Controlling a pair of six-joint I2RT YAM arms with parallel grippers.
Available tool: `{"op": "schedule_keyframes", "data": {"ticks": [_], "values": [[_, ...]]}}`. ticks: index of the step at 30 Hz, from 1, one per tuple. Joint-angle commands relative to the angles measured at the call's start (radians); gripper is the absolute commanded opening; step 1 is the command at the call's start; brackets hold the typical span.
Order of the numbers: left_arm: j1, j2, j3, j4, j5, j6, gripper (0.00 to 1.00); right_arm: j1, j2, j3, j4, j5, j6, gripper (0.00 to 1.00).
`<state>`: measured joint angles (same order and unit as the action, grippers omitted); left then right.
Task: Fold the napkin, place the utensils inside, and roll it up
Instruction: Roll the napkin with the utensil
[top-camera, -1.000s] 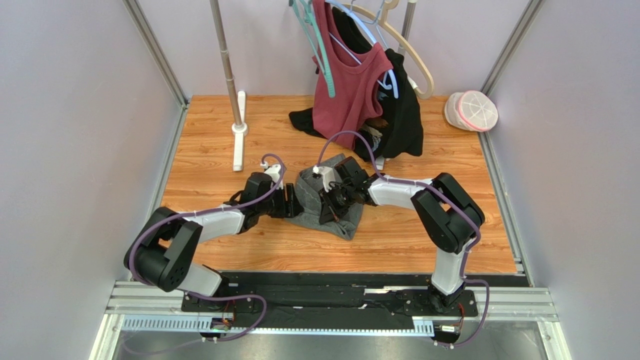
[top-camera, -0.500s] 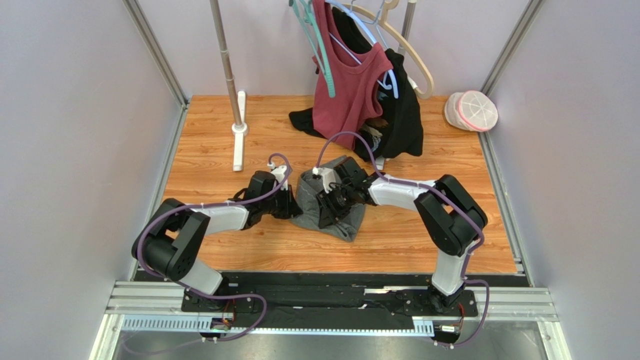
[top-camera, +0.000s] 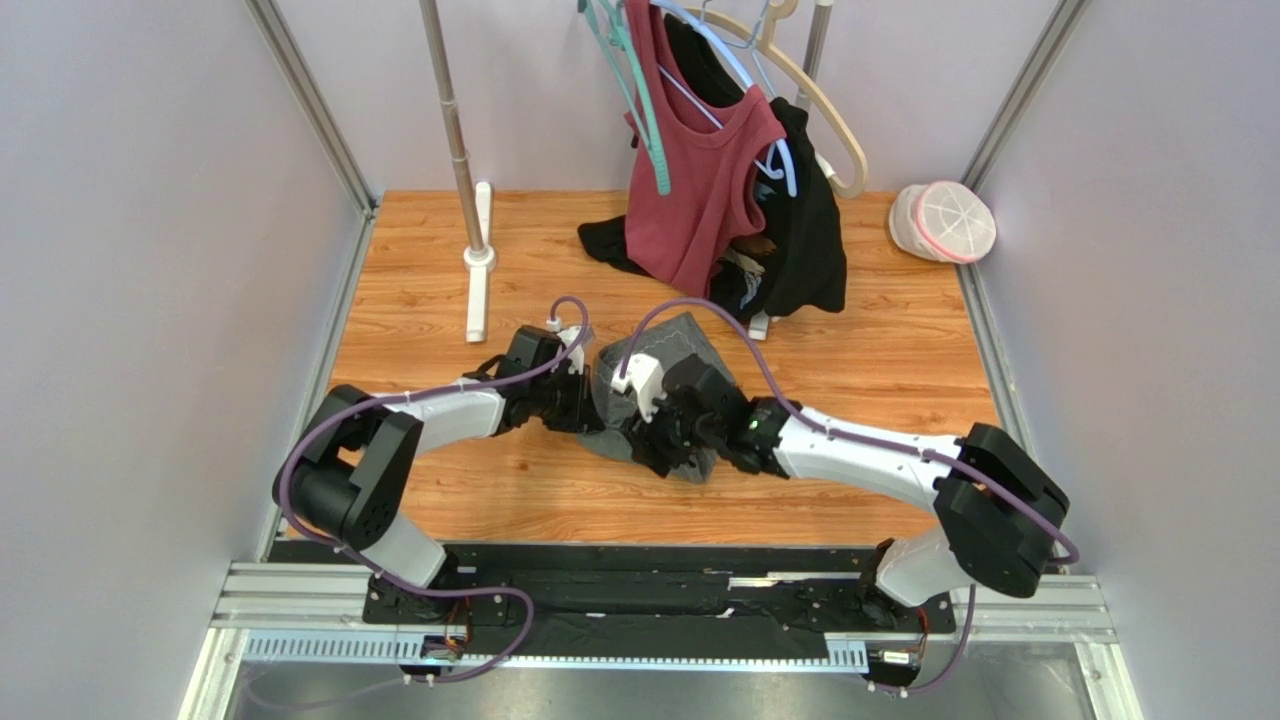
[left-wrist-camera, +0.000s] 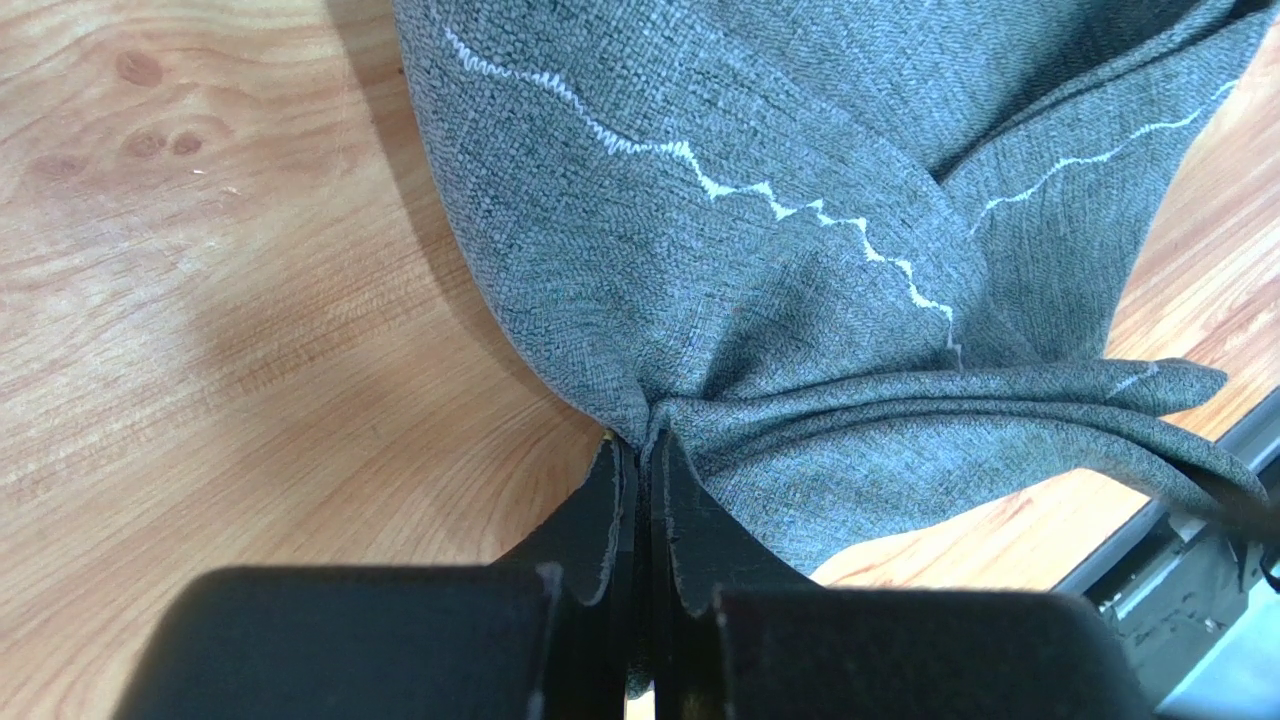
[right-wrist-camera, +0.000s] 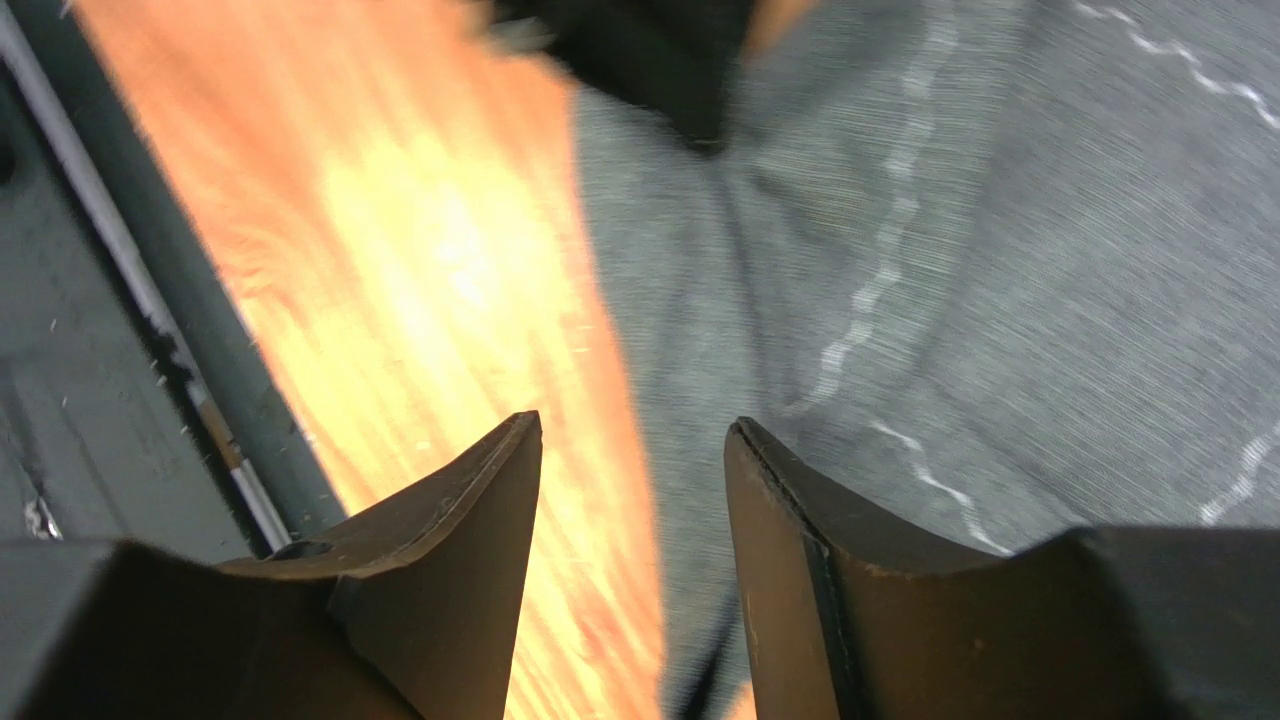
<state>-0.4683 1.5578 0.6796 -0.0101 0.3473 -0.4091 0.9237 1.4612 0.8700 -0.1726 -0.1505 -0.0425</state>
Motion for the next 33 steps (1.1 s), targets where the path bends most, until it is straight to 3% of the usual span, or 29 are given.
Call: {"op": "schedule_keyframes", "data": {"ticks": [1, 8, 18, 33], "values": [[0.005, 0.027, 0.032, -0.12, 0.002, 0.021, 0.0, 0.093, -0.038, -0.057, 0.143, 0.182, -0.059, 0.52], [0.005, 0.061, 0.069, -0.166, -0.008, 0.033, 0.0, 0.099, -0.064, -0.117, 0.105, 0.17, 0.036, 0.51], [0.005, 0.054, 0.078, -0.192, -0.025, 0.053, 0.0, 0.073, -0.098, -0.2, 0.042, 0.278, 0.112, 0.51], [0.005, 0.053, 0.09, -0.209, -0.044, 0.062, 0.0, 0.026, 0.019, -0.22, -0.001, 0.194, 0.182, 0.51]]}}
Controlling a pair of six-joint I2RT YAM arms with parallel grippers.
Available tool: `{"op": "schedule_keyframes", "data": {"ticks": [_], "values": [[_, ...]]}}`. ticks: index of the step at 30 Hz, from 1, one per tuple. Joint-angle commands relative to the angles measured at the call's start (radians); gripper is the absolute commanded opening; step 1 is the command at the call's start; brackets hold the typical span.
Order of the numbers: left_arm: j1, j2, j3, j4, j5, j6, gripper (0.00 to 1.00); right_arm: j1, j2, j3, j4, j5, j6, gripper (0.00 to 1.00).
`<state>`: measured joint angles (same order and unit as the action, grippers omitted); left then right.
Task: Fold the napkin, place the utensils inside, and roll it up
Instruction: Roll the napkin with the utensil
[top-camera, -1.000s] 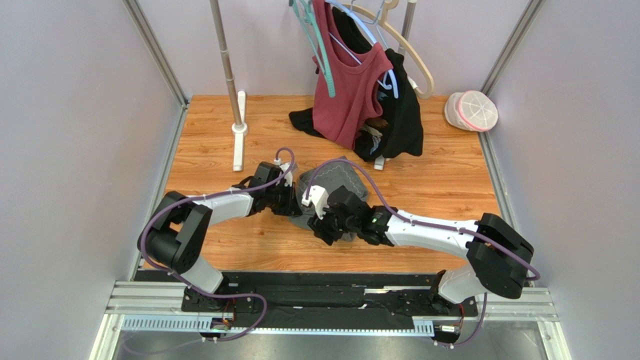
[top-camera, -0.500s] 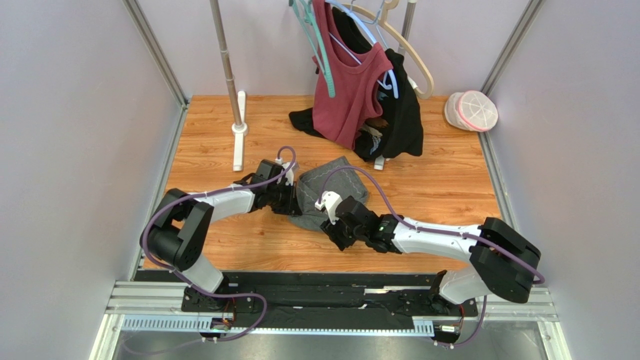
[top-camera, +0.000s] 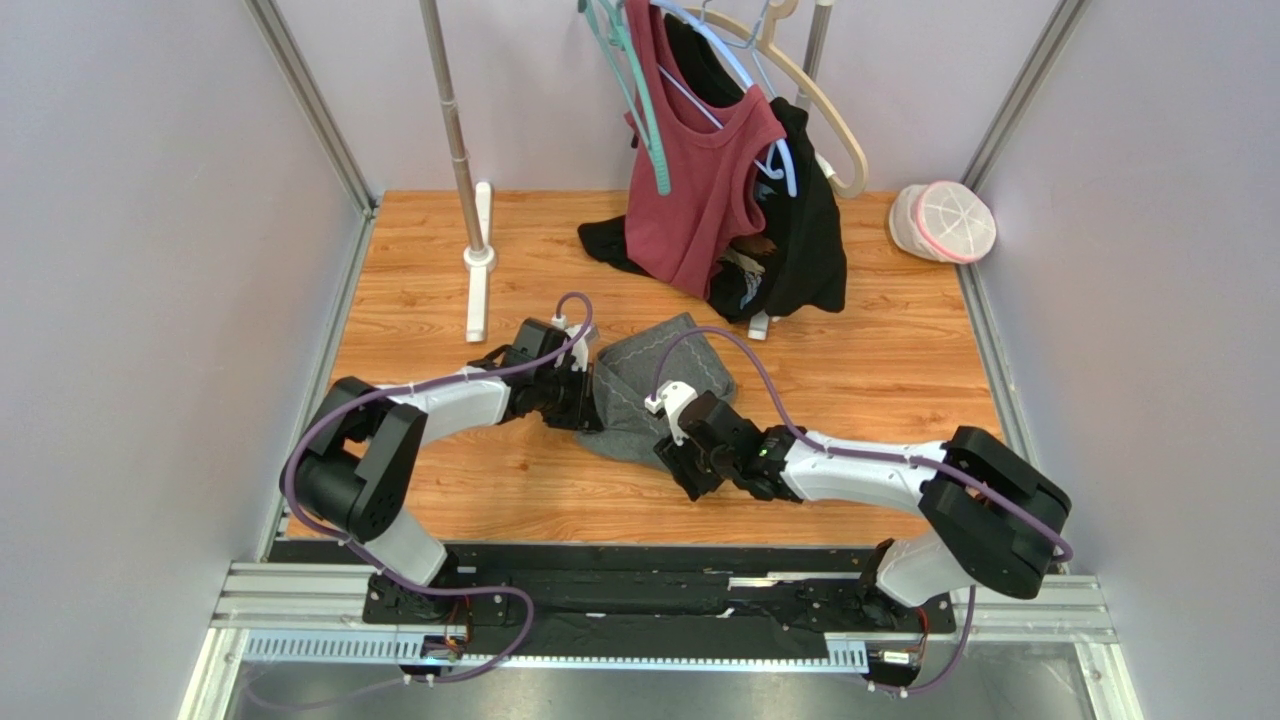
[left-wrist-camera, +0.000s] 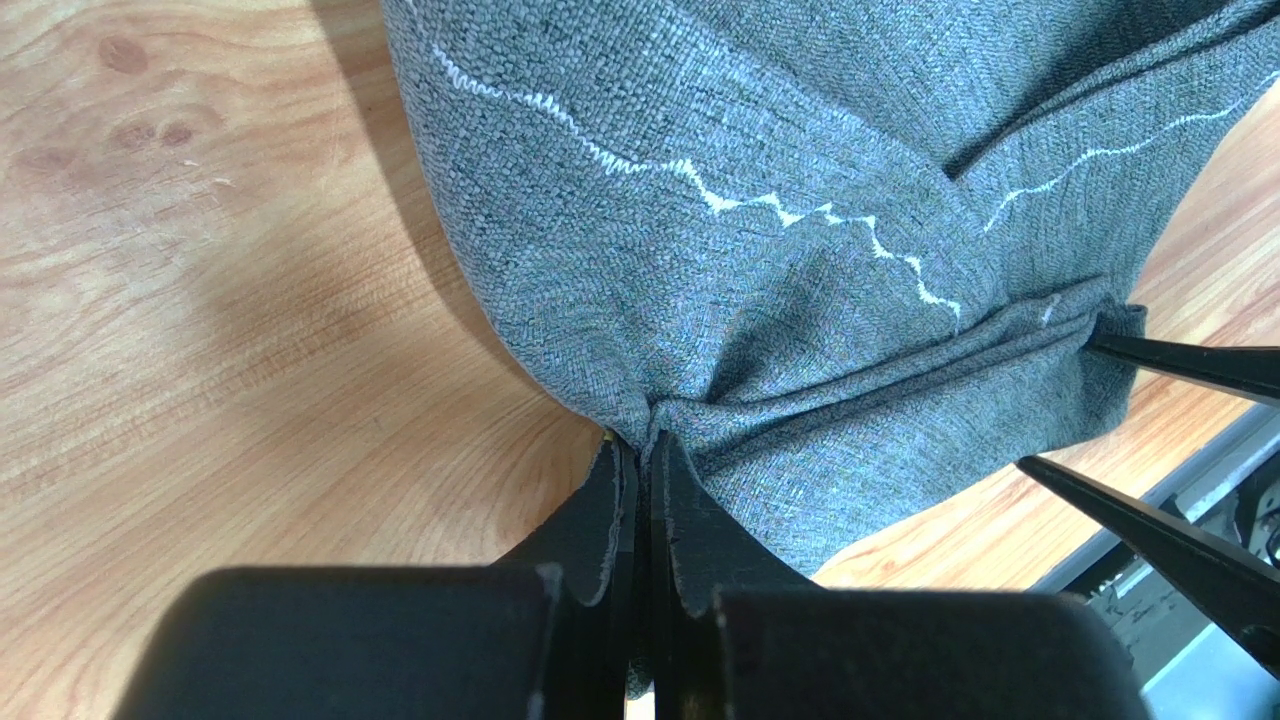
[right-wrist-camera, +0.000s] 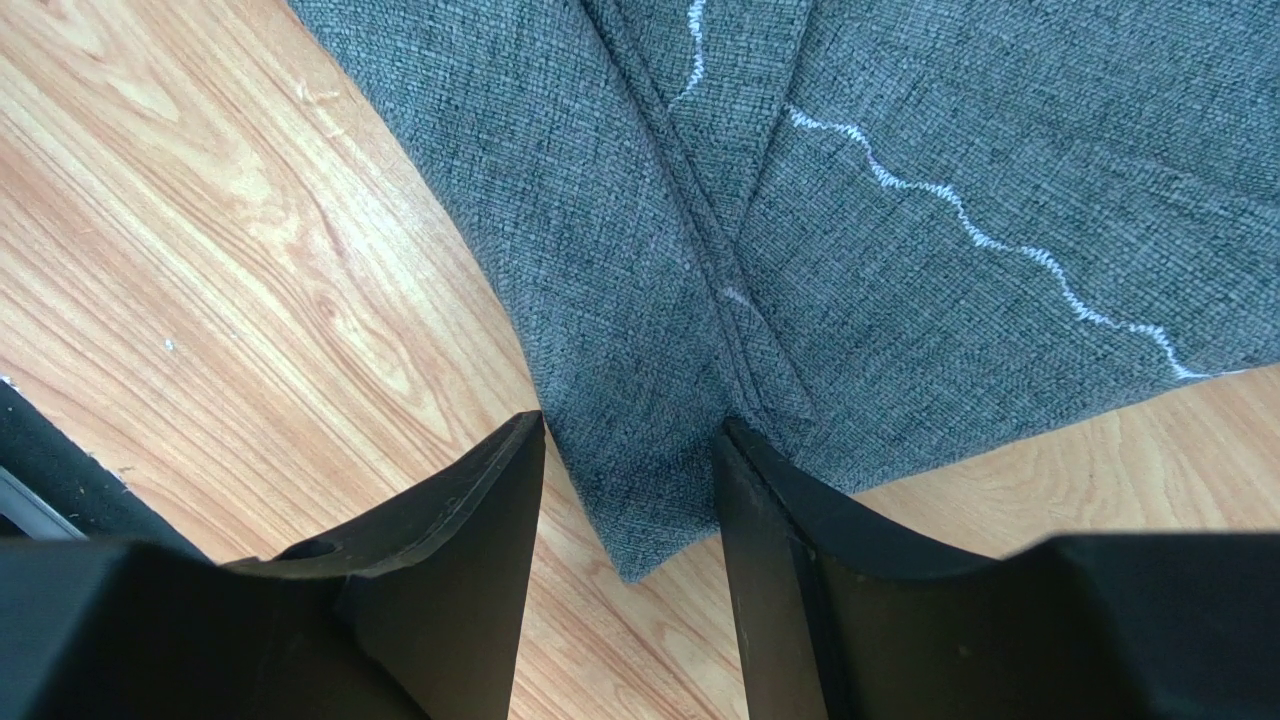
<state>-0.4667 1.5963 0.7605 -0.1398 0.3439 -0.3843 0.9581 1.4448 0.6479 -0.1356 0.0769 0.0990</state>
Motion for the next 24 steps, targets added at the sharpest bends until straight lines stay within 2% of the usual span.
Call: {"op": "schedule_keyframes", "data": {"ticks": [1, 8, 12, 24], "values": [[0.003, 0.014, 0.013, -0.08, -0.039, 0.041, 0.0, -0.007, 0.042, 0.006, -0.042, -0.045, 0.05, 0.51], [0.003, 0.03, 0.042, -0.115, -0.031, 0.045, 0.0, 0.011, -0.083, 0.053, -0.071, -0.026, -0.014, 0.52], [0.003, 0.05, 0.063, -0.142, -0.022, 0.045, 0.0, 0.027, -0.126, 0.094, -0.021, -0.031, -0.09, 0.52], [0.003, 0.108, 0.108, -0.199, 0.003, 0.059, 0.0, 0.091, 0.045, 0.133, 0.163, -0.028, -0.243, 0.54]]}}
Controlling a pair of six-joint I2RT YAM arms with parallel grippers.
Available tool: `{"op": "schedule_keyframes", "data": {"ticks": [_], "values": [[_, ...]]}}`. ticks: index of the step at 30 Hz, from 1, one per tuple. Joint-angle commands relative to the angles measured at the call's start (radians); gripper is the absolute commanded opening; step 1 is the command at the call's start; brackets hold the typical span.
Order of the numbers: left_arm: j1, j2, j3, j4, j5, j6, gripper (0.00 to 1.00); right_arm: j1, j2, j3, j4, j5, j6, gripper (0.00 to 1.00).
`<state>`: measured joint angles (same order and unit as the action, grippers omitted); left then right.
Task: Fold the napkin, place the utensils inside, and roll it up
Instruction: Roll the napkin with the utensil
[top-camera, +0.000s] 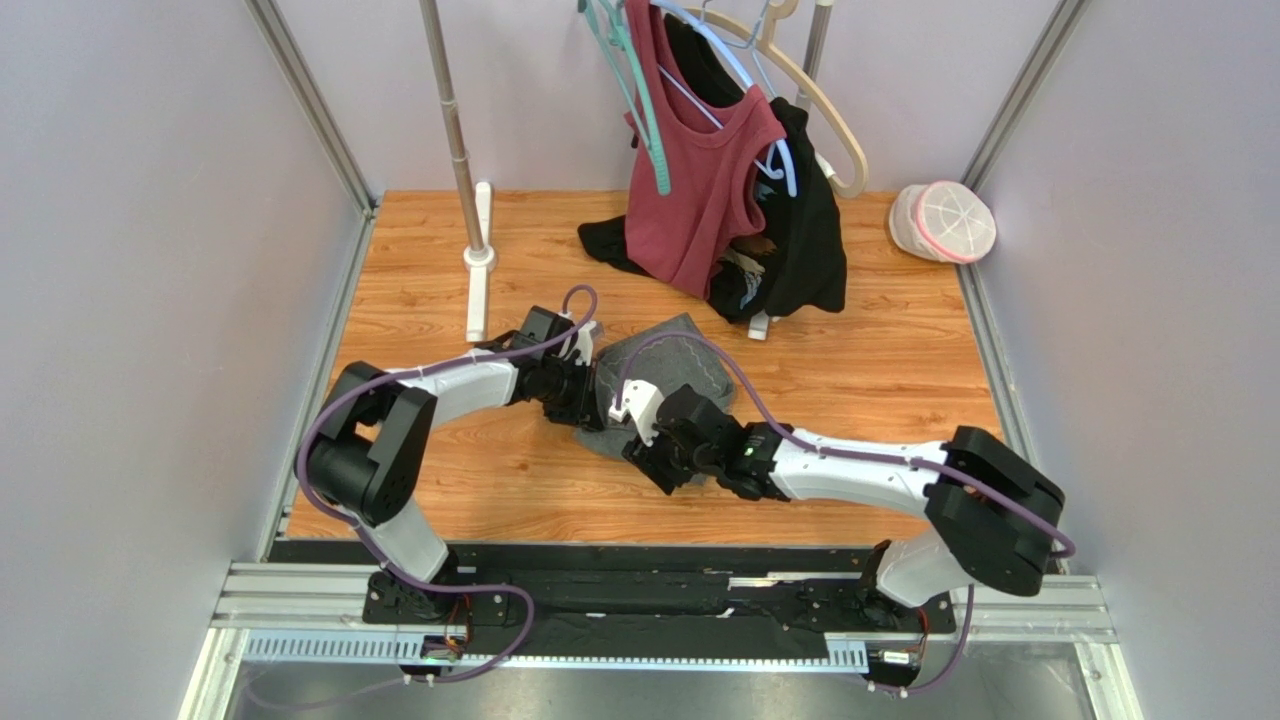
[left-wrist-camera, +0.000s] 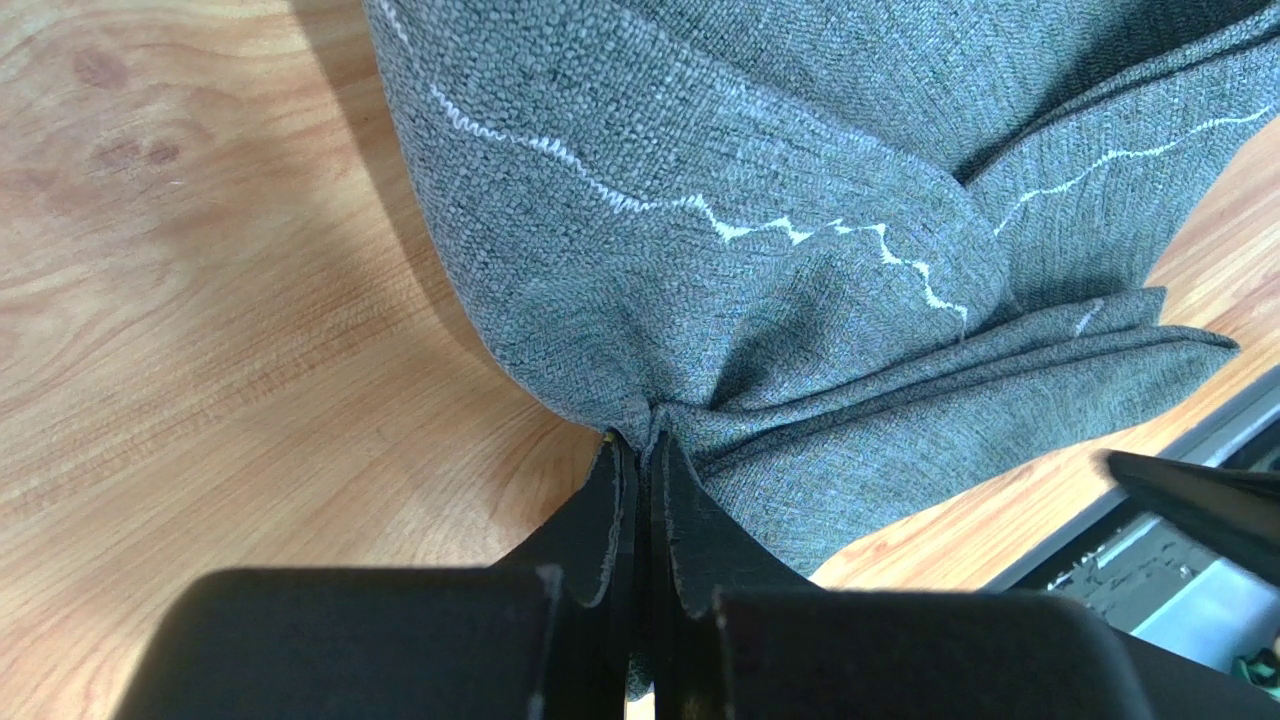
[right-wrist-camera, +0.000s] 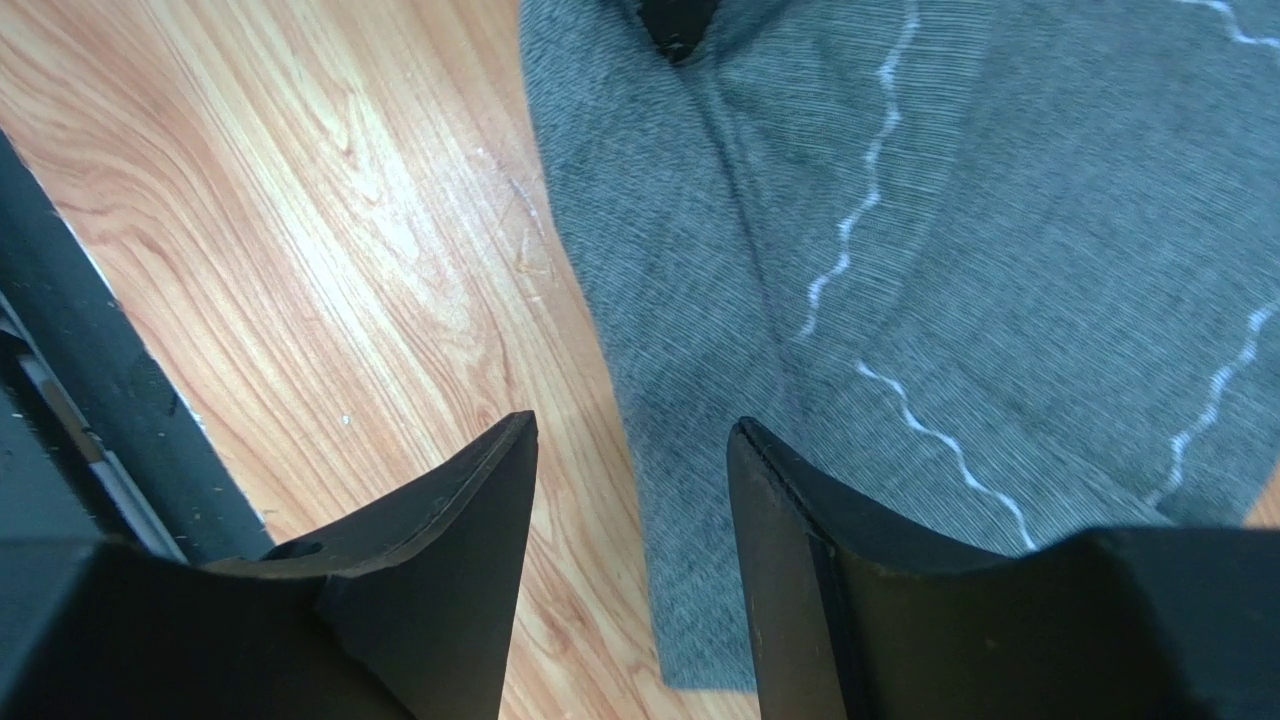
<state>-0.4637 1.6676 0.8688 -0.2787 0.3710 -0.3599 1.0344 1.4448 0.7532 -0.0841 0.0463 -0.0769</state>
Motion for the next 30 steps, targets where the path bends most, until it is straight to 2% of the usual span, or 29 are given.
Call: {"op": "schedule_keyframes", "data": {"ticks": [1, 17, 24, 27, 30], "values": [[0.0, 0.037, 0.001, -0.06, -0.024, 0.035, 0.0, 0.015, 0.052, 0.023, 0.124, 0.004, -0.07, 0.54], [0.002, 0.08, 0.033, -0.088, 0.006, 0.049, 0.0, 0.07, 0.175, -0.02, 0.231, 0.147, -0.147, 0.53], [0.002, 0.086, 0.036, -0.093, 0.017, 0.056, 0.0, 0.073, 0.233, -0.005, 0.221, 0.271, -0.147, 0.51], [0.002, 0.087, 0.038, -0.093, 0.022, 0.059, 0.0, 0.072, 0.262, 0.008, 0.195, 0.303, -0.142, 0.47], [0.002, 0.09, 0.038, -0.09, 0.028, 0.059, 0.0, 0.072, 0.278, 0.017, 0.162, 0.285, -0.138, 0.26]]}}
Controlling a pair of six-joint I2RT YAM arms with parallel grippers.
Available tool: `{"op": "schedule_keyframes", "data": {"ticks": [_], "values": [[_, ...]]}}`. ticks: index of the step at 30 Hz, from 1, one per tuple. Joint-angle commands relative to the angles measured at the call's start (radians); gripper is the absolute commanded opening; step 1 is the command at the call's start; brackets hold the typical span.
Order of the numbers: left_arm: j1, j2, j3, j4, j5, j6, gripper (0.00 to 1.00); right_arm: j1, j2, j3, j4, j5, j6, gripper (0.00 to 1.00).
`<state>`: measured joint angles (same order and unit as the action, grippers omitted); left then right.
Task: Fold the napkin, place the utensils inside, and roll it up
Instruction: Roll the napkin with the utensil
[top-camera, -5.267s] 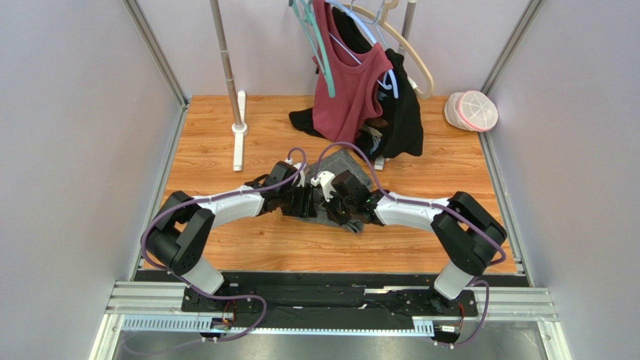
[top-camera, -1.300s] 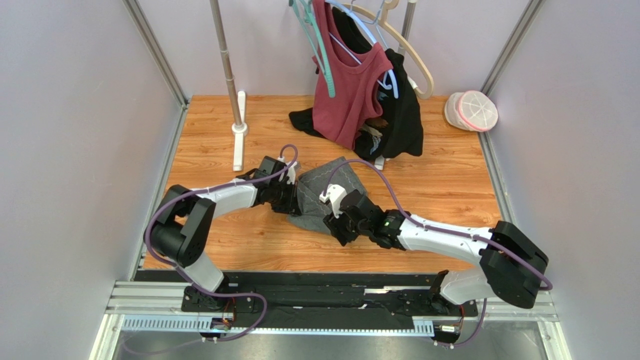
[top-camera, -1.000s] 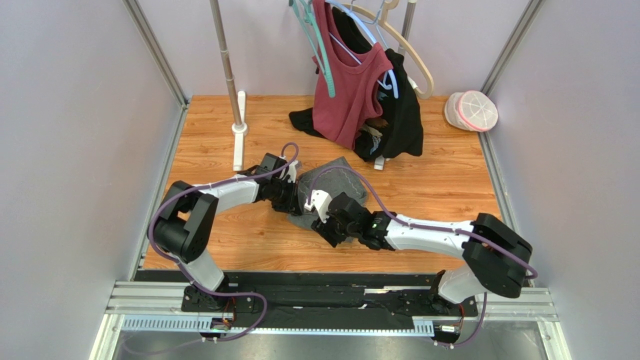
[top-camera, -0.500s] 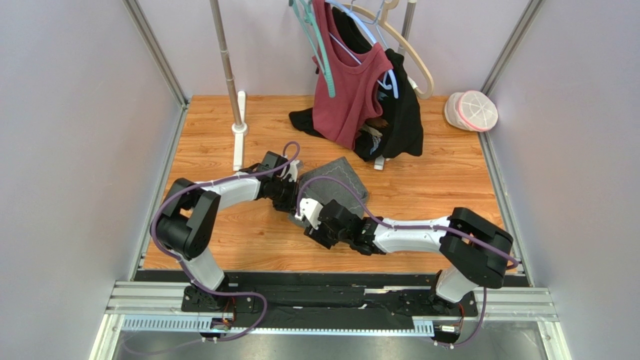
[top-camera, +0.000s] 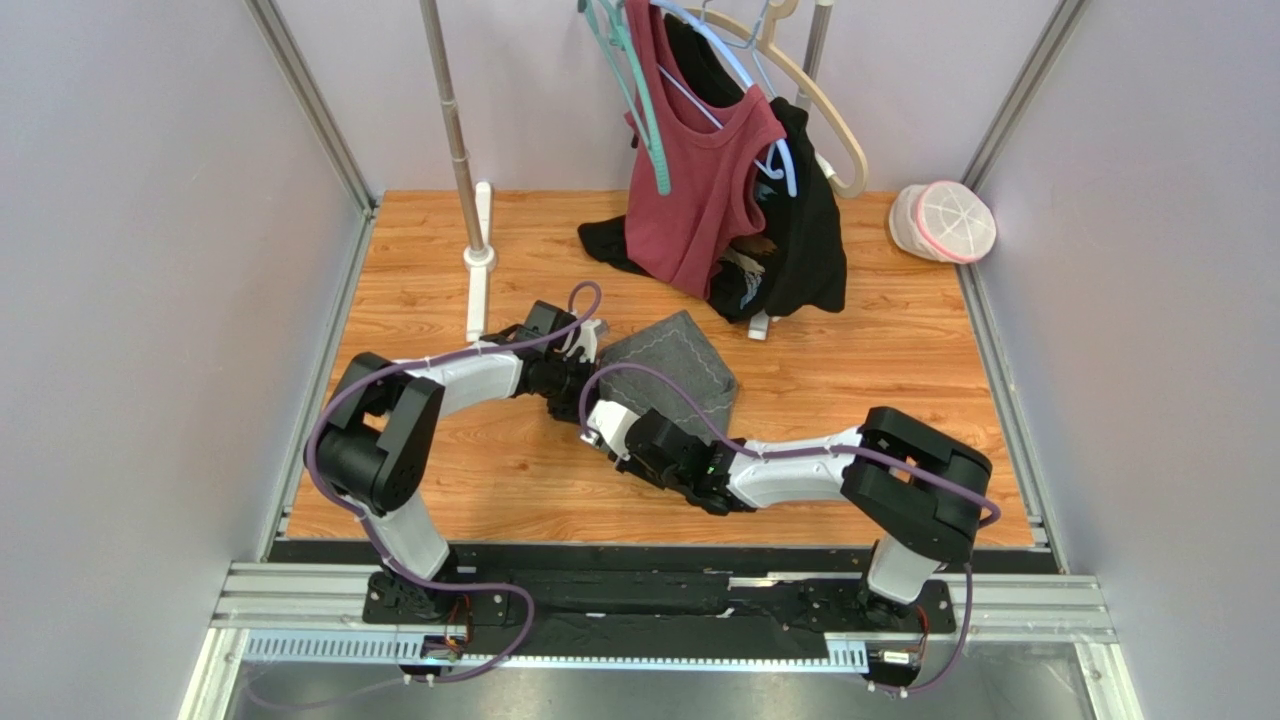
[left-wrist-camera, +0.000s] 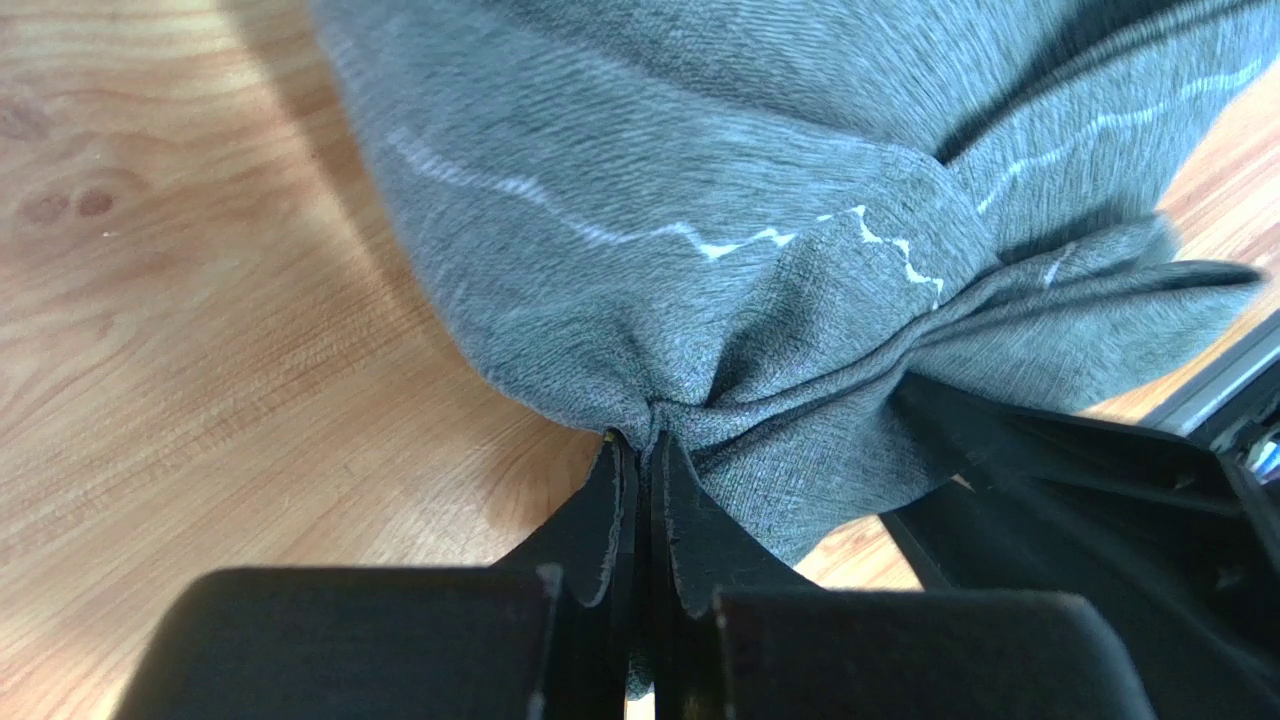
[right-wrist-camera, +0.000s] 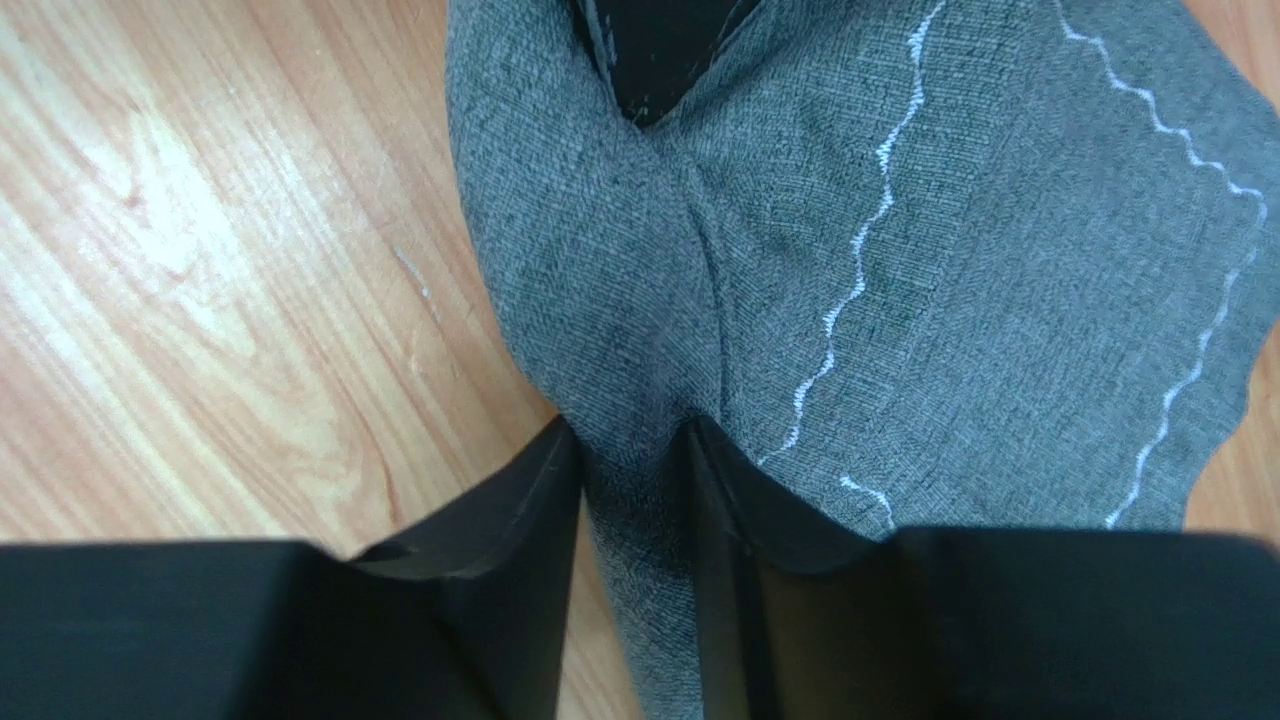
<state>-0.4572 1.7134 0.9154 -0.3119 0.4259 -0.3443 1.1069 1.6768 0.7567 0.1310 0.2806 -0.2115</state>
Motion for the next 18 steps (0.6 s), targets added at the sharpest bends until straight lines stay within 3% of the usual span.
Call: {"op": "schedule_keyframes", "data": {"ticks": [1, 6, 9, 10, 14, 18], "values": [[-0.005, 0.045, -0.009, -0.058, -0.024, 0.045, 0.0, -0.001, 0.047, 0.018, -0.063, 0.039, 0.001, 0.16], [-0.006, 0.019, -0.015, -0.049, -0.05, 0.036, 0.0, -0.001, 0.024, 0.036, -0.18, -0.09, 0.026, 0.08], [0.0, -0.035, -0.026, -0.046, -0.101, 0.022, 0.23, -0.004, 0.0, 0.053, -0.258, -0.158, 0.047, 0.03], [0.003, -0.072, -0.03, -0.041, -0.125, 0.012, 0.37, -0.004, -0.011, 0.055, -0.272, -0.175, 0.05, 0.0], [0.012, -0.162, -0.065, -0.018, -0.196, -0.015, 0.62, -0.03, -0.034, 0.047, -0.297, -0.265, 0.078, 0.0], [0.023, -0.236, -0.098, 0.0, -0.272, -0.042, 0.67, -0.065, -0.04, 0.05, -0.297, -0.417, 0.106, 0.0]]}}
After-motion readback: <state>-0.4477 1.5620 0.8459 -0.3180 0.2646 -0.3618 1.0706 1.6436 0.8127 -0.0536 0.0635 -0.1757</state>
